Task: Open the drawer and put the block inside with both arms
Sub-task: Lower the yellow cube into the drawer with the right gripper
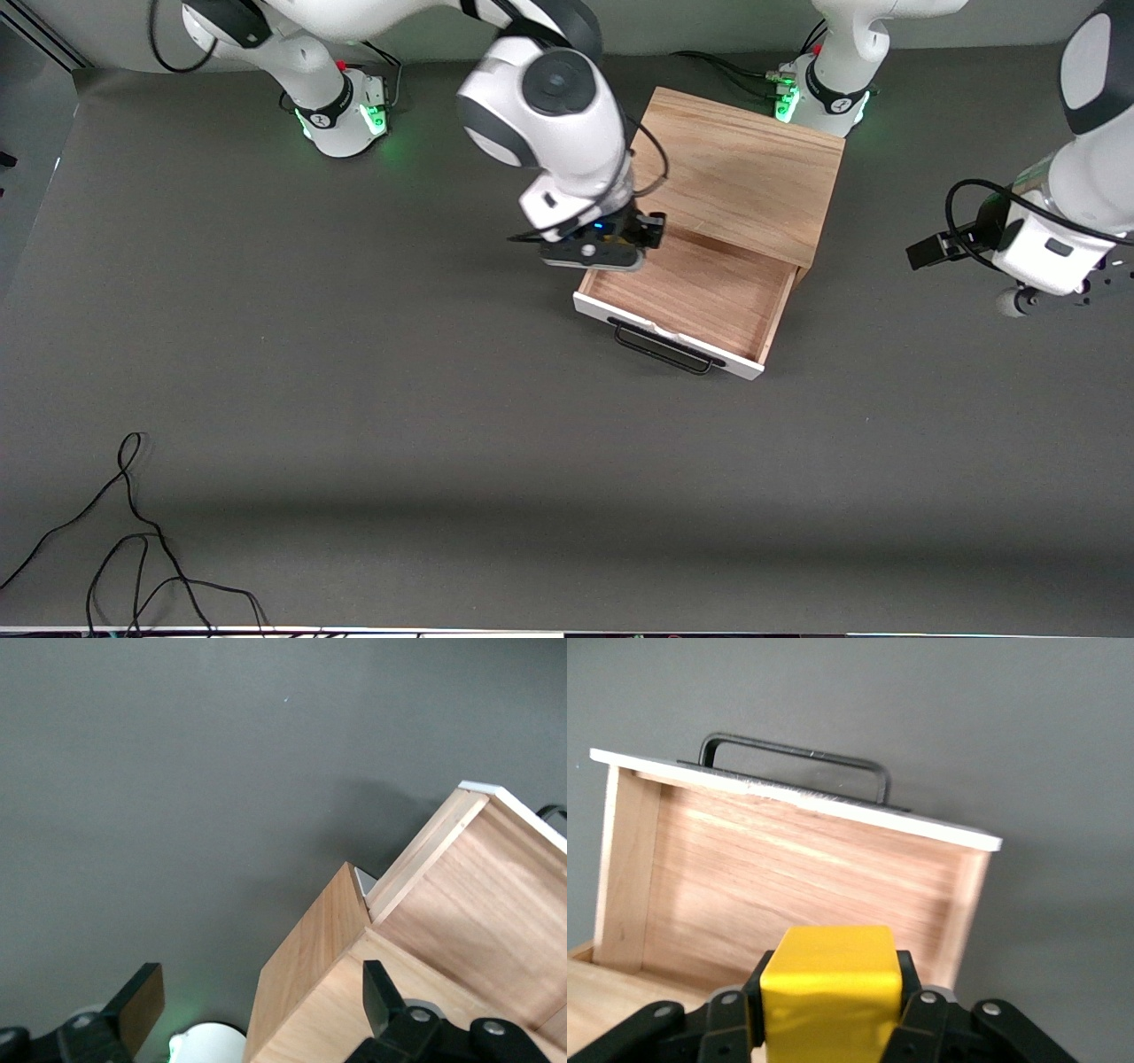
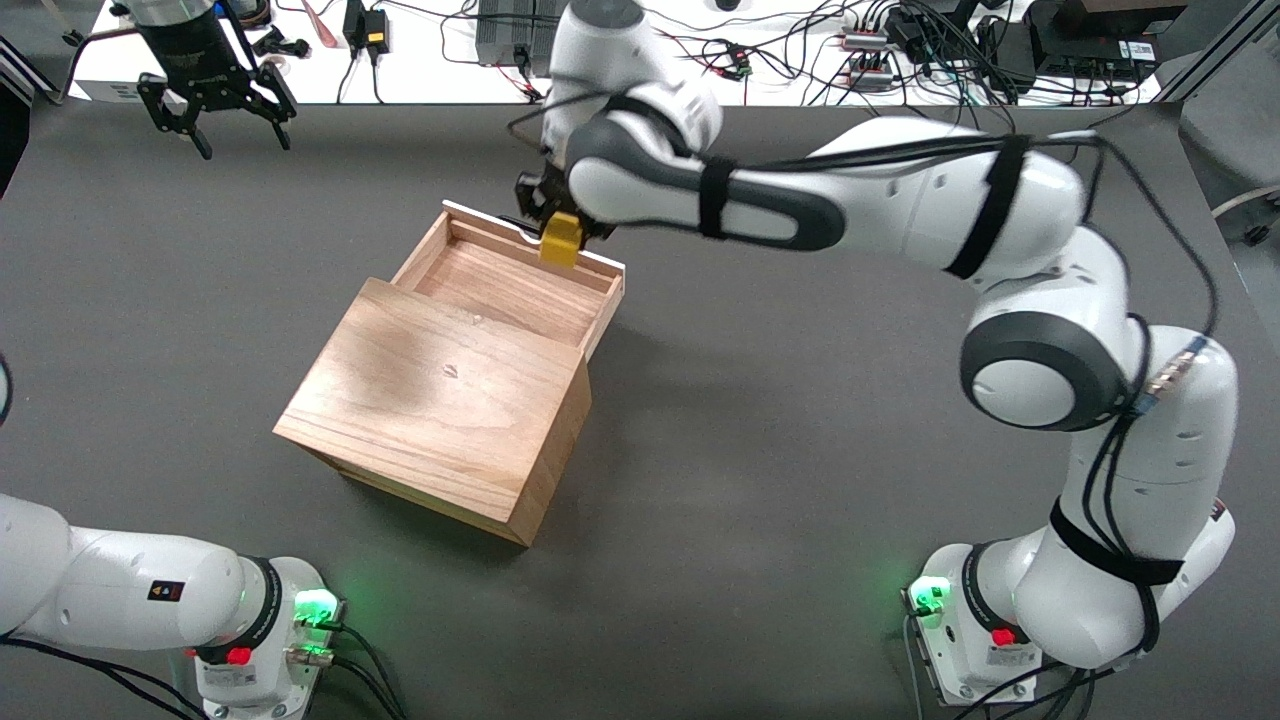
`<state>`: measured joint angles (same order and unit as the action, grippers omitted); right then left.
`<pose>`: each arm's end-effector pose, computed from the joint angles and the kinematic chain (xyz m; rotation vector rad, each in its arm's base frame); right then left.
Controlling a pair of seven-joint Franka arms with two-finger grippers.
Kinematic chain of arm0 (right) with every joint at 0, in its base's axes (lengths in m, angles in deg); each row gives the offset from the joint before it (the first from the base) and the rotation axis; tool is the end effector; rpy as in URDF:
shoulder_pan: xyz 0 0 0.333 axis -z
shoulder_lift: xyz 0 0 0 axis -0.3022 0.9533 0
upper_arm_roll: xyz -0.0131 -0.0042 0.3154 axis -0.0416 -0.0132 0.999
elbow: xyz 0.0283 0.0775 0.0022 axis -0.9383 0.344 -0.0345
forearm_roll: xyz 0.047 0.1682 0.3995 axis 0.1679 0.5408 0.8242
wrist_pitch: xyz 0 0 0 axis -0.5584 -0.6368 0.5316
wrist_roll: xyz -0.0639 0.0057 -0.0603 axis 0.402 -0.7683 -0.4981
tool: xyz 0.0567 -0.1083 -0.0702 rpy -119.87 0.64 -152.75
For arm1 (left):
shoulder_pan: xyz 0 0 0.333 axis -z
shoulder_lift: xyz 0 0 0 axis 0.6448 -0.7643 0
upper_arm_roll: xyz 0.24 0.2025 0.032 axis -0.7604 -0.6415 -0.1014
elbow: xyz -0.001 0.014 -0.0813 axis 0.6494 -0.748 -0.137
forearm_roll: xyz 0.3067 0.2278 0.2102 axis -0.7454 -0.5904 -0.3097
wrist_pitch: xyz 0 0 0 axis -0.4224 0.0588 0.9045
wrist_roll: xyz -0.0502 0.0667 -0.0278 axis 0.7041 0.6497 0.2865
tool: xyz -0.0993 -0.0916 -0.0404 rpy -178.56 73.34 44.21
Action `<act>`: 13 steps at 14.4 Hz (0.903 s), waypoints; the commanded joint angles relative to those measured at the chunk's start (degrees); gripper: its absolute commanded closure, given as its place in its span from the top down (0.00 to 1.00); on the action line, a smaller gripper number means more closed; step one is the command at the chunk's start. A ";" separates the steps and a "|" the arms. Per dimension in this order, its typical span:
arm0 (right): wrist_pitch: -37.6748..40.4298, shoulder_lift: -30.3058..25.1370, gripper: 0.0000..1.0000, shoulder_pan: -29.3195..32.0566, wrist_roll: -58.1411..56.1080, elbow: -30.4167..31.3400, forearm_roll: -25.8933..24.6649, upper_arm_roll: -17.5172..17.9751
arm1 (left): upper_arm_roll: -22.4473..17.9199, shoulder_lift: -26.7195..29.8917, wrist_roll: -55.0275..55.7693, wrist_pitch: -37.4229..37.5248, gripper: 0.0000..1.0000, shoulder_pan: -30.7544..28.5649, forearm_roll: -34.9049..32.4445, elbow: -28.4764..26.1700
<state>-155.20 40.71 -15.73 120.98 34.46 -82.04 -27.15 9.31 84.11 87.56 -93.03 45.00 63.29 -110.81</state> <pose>0.4916 0.6231 0.3739 -2.9230 0.3619 0.0499 0.5778 -0.0620 0.5125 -3.0739 -0.2952 0.2580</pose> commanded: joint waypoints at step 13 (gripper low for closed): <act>-3.86 9.17 1.00 -6.33 12.38 -3.28 -7.56 -0.02 | -1.22 2.28 -18.83 -4.75 1.00 -1.06 -1.56 -1.65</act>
<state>-159.92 49.91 -20.91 131.44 33.00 -87.82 -27.07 8.11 87.79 70.01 -97.65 44.22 61.08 -115.01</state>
